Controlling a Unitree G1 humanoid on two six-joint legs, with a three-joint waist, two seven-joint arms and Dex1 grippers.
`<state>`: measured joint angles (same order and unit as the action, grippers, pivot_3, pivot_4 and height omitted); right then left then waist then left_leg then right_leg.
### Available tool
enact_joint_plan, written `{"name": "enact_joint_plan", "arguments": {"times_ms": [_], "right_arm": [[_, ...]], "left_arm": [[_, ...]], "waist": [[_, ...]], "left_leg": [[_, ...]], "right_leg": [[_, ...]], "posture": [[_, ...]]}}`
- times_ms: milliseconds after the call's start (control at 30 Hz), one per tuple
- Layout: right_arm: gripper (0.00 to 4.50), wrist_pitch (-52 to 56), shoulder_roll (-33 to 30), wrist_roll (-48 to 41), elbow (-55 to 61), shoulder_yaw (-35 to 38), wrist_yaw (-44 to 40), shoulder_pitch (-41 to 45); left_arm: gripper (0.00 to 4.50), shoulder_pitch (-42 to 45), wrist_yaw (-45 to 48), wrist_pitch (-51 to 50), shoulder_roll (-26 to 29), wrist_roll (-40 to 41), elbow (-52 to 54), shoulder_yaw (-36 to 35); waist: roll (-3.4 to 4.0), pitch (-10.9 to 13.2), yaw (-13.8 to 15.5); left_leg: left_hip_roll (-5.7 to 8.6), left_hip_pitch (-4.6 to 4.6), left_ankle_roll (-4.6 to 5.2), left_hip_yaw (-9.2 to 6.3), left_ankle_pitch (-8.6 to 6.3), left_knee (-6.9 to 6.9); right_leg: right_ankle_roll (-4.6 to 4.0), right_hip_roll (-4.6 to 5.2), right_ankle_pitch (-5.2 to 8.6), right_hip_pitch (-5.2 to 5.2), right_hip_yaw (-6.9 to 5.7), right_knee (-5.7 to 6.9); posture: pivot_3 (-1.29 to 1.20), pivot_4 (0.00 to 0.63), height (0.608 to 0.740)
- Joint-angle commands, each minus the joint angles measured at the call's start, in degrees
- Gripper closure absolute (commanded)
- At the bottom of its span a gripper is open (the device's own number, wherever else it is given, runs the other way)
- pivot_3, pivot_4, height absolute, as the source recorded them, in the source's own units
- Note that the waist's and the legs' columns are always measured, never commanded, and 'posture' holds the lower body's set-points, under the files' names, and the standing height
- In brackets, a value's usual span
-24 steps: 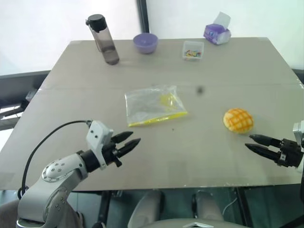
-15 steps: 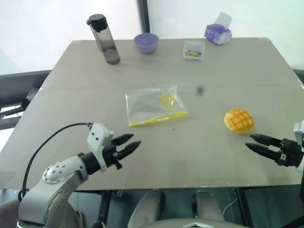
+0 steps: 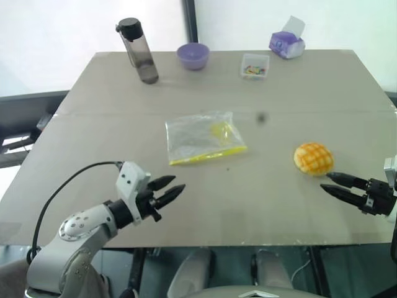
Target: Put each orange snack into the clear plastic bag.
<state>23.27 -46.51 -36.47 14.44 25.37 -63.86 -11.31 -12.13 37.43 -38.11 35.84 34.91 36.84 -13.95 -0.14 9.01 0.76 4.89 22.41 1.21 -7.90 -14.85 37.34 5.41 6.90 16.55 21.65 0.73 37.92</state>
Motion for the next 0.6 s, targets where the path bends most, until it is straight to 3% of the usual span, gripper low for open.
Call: {"name": "enact_joint_plan", "arguments": {"times_ms": [33,300,600], "right_arm": [[2.64,-1.3,0.1,-0.4,0.3,0.3,-0.5,0.8],[2.64,-0.7,0.1,-1.2,1.6,-0.2,-0.6,1.7],[2.64,4.0,0.3,-4.5,7.5,-1.5,4.0,4.0]], "left_arm": [[2.43,0.0,-0.3,1.5,0.0,0.0,0.7,-0.6],[2.43,3.1,-1.5,0.8,-0.4,1.2,-3.4,-2.2],[2.43,18.2,-1.7,0.3,-1.2,1.3,-22.9,-2.8]], "waist": [[0.00,0.0,0.0],[0.00,0.0,0.0],[-0.07,0.0,-0.1]], "left_leg": [[0.00,0.00,0.00,0.00,0.00,0.00],[0.00,-0.01,0.00,0.00,0.00,0.00],[0.03,0.01,-0.21,-0.04,0.12,0.02]], "right_leg": [[0.00,0.00,0.00,0.00,0.01,0.00],[0.00,0.00,0.00,0.00,-0.01,0.00],[0.01,-0.03,-0.01,0.00,-0.03,0.02]], "posture": [[0.00,0.150,0.740],[0.00,0.150,0.740],[0.00,0.150,0.740]]}}
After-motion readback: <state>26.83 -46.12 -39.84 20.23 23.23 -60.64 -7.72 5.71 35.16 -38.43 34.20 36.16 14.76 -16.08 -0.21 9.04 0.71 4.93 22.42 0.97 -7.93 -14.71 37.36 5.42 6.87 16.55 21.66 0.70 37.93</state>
